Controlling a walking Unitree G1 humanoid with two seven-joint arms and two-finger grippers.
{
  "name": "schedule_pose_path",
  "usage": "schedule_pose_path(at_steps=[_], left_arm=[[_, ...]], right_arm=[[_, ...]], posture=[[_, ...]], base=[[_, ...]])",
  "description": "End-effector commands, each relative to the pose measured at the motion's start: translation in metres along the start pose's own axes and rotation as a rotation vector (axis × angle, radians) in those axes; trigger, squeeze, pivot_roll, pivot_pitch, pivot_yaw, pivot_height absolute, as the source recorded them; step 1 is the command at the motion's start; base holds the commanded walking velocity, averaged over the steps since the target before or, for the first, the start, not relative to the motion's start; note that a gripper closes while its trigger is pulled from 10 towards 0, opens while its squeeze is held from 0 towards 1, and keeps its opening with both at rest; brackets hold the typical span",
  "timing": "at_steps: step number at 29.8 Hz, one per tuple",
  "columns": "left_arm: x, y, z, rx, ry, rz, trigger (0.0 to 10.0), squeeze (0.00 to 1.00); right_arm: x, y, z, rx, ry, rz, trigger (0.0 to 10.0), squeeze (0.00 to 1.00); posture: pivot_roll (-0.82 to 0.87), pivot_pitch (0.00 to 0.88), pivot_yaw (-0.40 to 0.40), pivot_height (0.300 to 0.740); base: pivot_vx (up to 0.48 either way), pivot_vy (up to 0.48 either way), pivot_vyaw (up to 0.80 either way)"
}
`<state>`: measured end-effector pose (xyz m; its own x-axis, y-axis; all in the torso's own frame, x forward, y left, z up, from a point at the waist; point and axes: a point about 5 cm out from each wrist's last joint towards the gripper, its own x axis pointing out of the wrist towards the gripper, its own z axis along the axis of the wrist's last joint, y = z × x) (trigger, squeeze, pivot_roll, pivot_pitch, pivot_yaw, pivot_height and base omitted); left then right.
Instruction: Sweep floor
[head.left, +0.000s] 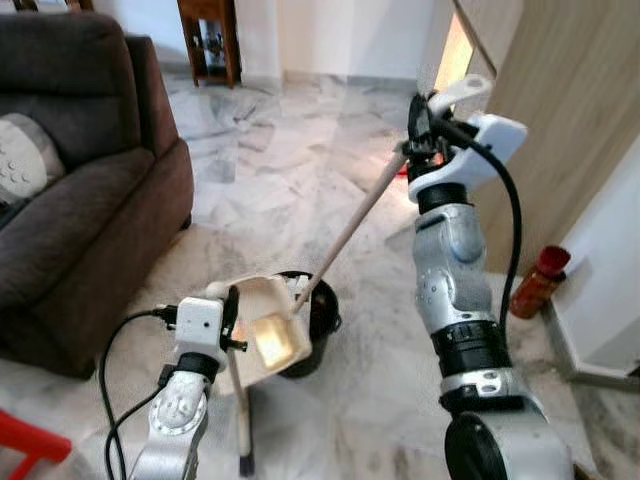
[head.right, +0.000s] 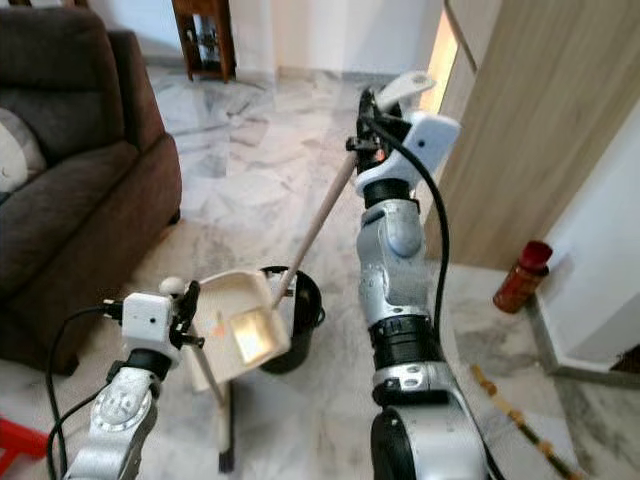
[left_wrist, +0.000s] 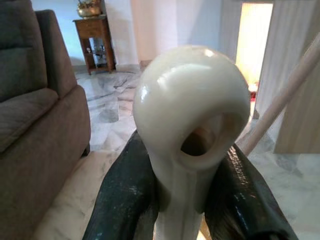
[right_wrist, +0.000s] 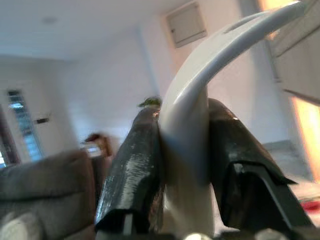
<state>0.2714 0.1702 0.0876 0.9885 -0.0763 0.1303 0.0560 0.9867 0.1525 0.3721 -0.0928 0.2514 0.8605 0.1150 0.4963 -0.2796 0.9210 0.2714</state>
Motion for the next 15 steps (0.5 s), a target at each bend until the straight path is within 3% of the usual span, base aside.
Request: schedule_pose_path(at_steps=[1,15], left_arm=[[0.0052,0.0019,0.0107,0.014,-0.056,0.006,10.0,0.00],[0.0060,0.0023,0.0111,0.015,-0.059,0.009,10.0,0.00]], right_arm=[[0.0064,0.0039,0.0171,0.041,-0.078,0.005,10.0,0.00],[0.0059,0.0050,0.0165,0.044,-0.072,0.016,10.0,0.00]], posture=[[0.02,0.000,-0.003,0.740],[0.02,0.000,-0.006,0.740]], base=[[0.349,0.000,0.00],[0.349,0.000,0.00]])
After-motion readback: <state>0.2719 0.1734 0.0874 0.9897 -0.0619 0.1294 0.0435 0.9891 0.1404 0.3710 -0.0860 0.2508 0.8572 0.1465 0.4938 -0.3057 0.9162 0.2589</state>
